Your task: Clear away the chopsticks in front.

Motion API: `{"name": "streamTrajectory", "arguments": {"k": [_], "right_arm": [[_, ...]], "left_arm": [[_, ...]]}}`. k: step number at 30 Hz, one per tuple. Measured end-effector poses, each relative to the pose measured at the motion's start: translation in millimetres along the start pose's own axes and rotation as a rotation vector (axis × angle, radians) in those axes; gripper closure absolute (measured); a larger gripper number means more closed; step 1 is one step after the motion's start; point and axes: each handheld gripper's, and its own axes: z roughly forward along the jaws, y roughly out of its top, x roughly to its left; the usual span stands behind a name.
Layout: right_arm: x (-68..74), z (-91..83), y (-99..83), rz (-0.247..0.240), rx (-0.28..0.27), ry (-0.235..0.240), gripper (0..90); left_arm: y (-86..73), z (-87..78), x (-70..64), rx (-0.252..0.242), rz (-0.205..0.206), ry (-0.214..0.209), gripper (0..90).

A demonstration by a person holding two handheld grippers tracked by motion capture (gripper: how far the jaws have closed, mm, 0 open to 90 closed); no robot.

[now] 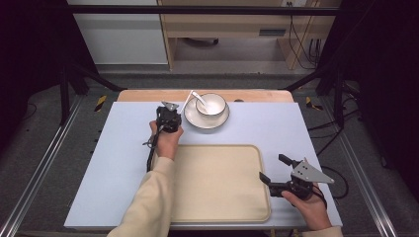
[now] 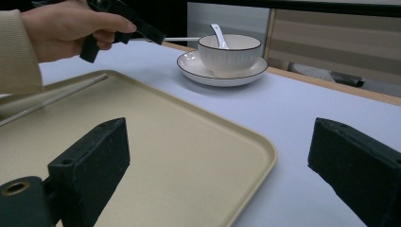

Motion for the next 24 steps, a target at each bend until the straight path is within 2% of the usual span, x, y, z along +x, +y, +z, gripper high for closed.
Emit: {"name": "streamTrajectory", "arguments": {"k": [2,9,14,20,24], "right_arm": [[0.5,0.3,0.2,0.001,-0.001,0.002,6.6],[4.2,1.9,1.7,-0.009,-0.002,0.016,6.6],[5.2,1.8,2.2,-0.007,-0.004,0.017,6.6],[4.1,1.6,1.9,-0.005,-0.004,0.015,6.6],[4.4,1.4,1.9,-0.003,-0.005,0.018,6.5]], "left_arm": [[-5.0,-12.9,1.2,-0.001,0.005,0.011,85.7],[-29.4,-59.8,7.0,-0.029,-0.050,0.028,85.8],[-56.4,-95.1,0.8,-0.052,-0.058,0.028,85.7],[-78.8,-123.8,-2.8,-0.093,-0.093,0.029,85.8],[-86.4,-136.1,-9.1,-0.109,-0.092,0.024,85.8]]}}
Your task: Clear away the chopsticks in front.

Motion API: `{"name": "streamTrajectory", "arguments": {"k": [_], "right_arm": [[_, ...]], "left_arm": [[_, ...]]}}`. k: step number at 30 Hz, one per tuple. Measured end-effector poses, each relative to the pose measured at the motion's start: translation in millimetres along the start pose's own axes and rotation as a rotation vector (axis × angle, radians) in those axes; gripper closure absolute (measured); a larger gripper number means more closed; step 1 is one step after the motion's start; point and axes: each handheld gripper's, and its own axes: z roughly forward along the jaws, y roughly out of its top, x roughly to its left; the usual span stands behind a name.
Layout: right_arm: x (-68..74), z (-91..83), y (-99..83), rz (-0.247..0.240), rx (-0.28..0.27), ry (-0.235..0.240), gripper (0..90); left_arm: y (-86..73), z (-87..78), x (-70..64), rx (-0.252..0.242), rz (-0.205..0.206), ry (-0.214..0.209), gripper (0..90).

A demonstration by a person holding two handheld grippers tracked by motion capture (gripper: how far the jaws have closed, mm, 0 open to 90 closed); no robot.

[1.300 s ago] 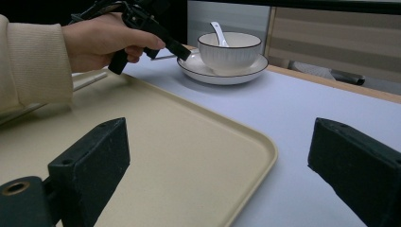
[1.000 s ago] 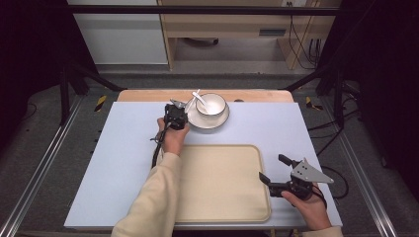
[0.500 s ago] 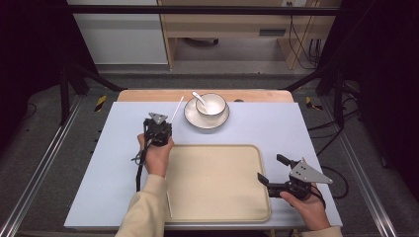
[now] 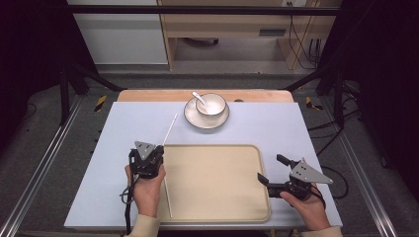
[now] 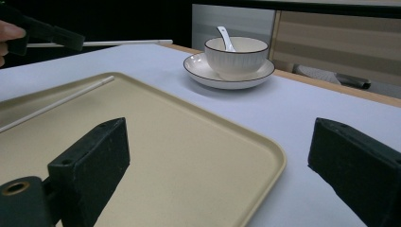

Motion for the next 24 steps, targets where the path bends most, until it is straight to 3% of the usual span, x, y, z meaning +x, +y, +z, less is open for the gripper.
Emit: {"name": "streamTrajectory", "arguments": {"k": [2,6,9,13,18,24], "right_arm": [[0.4,-0.7,0.4,0.004,-0.002,0.000,6.5],[-0.8,-1.2,0.0,0.005,-0.005,-0.004,6.5],[-0.6,-0.1,-0.3,0.006,-0.003,-0.003,6.5],[1.0,-0.6,0.3,0.009,-0.004,-0.001,6.5],[0.3,-0.2,-0.2,0.008,-0.003,0.000,6.6],[0.3,-0.2,-0.3,0.007,-0.002,-0.002,6.6]], "left_arm": [[-4.0,-9.0,-1.9,-0.014,0.004,0.008,85.8],[-20.3,-30.7,0.8,-0.038,-0.033,0.030,85.8],[-37.9,-45.1,4.2,-0.032,-0.075,0.039,85.8],[-59.3,-63.2,6.2,-0.027,-0.093,0.068,85.7],[-78.4,-78.5,3.4,-0.027,-0.101,0.103,85.8],[-90.9,-85.8,2.5,-0.021,-0.117,0.100,85.8]]}}
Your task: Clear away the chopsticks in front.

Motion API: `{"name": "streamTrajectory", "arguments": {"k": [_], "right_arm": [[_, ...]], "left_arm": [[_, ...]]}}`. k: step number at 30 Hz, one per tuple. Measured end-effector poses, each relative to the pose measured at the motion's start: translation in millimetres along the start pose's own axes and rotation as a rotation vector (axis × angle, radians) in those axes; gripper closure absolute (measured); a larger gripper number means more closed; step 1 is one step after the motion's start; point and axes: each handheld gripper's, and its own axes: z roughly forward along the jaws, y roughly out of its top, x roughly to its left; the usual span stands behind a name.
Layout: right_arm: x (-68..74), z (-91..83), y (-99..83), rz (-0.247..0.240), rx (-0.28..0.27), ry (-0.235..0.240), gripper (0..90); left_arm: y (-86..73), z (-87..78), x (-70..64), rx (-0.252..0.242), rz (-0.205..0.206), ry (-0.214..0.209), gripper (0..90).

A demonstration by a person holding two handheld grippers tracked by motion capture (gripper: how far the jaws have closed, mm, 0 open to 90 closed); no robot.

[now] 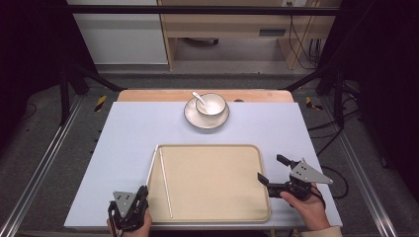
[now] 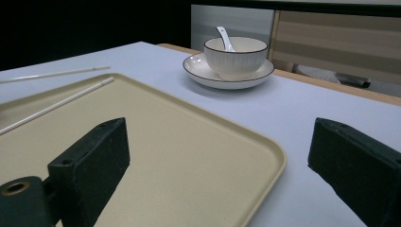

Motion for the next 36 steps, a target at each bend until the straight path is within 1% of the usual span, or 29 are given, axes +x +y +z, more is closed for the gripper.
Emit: {"name": "streamTrajectory", "arguments": {"k": [1,3,5,13,21,26,33,36], "right_arm": [[0.2,0.1,0.0,0.001,0.001,-0.001,6.6],[0.4,0.1,0.1,-0.001,0.003,0.001,6.6],[0.5,0.4,-0.1,0.000,0.002,0.003,6.6],[0.4,0.4,-0.4,0.001,0.004,0.003,6.7],[0.6,0.4,-0.3,-0.001,0.003,0.004,6.7],[0.4,0.3,-0.3,-0.001,0.003,0.003,6.7],[0.1,0.0,-0.2,-0.002,0.002,0.002,6.7],[0.0,0.1,-0.2,-0.002,0.002,0.002,6.7]], "left_arm": [[-1.7,-0.8,-1.4,0.003,0.007,0.000,85.8],[-3.7,-1.0,-2.9,0.002,0.003,-0.001,85.8],[-5.4,0.1,-4.4,0.011,0.014,0.003,85.8],[-9.2,4.8,-3.6,0.024,0.007,0.017,85.8],[-11.0,7.8,-3.5,0.044,0.004,0.012,85.7],[-12.2,9.1,-4.9,0.058,0.009,0.009,85.6],[-14.8,13.3,-7.1,0.079,-0.001,0.004,85.6],[-14.6,14.2,-7.3,0.080,-0.005,0.003,85.5]]}}
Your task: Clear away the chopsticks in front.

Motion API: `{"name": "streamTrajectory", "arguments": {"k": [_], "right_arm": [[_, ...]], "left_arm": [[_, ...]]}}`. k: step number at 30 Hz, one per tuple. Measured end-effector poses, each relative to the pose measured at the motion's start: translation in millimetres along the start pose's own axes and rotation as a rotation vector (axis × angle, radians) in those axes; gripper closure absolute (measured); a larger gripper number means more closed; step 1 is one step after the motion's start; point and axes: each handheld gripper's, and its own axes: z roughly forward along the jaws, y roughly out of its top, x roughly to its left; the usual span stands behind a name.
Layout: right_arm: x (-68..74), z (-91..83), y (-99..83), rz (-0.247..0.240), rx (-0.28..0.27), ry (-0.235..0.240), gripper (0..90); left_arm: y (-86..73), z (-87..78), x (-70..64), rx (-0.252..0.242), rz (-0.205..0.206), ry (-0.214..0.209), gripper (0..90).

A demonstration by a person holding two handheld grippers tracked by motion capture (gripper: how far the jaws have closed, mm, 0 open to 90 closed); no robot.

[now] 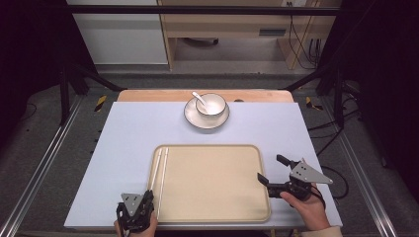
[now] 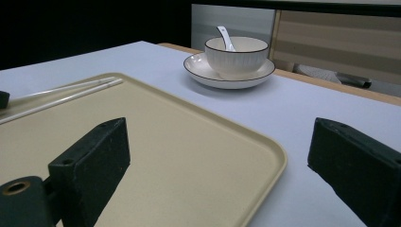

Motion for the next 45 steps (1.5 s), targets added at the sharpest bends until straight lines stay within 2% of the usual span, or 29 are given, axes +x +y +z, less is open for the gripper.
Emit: {"name": "streamTrajectory", "arguments": {"k": [7,10,13,16,19,25,27,32,33,36,40,45], "right_arm": [[0.1,0.3,-0.2,0.003,0.000,0.000,6.7],[0.1,0.3,-0.3,0.004,0.002,-0.001,6.7],[0.2,0.4,-0.3,0.005,0.001,-0.001,6.7],[0.0,0.4,-0.5,0.006,0.001,-0.002,6.7],[-0.3,0.4,-0.5,0.005,0.000,-0.002,6.7],[-1.6,-0.8,-0.4,0.004,-0.003,-0.008,6.4],[-1.9,-0.7,-0.4,0.003,-0.006,-0.009,6.1],[-2.4,-2.0,-0.1,0.005,-0.010,-0.013,5.6],[-2.6,-2.1,0.0,0.004,-0.011,-0.014,5.5],[-3.4,-2.4,0.3,0.004,-0.016,-0.017,5.2],[-3.6,-2.4,0.5,0.000,-0.019,-0.019,4.8],[-4.3,-3.0,0.5,-0.003,-0.021,-0.023,4.6]], "left_arm": [[0.4,3.1,-0.8,0.009,0.001,-0.015,83.8],[2.1,2.9,-3.1,-0.004,0.012,-0.010,75.3],[5.4,1.8,-3.3,-0.018,0.026,-0.012,72.5],[9.3,2.5,-0.9,-0.023,0.039,-0.021,67.7],[15.0,5.1,1.1,-0.015,0.070,-0.043,61.1],[36.3,11.3,3.1,-0.032,0.160,-0.127,44.8],[46.0,14.0,3.9,-0.038,0.182,-0.166,39.0],[72.7,21.5,9.6,-0.060,0.194,-0.246,32.0],[78.9,23.6,12.1,-0.059,0.207,-0.273,30.4],[89.9,28.0,16.9,-0.061,0.232,-0.298,26.1],[102.4,32.0,25.0,-0.092,0.284,-0.326,22.1],[113.4,32.6,39.9,-0.144,0.281,-0.370,17.9]]}}
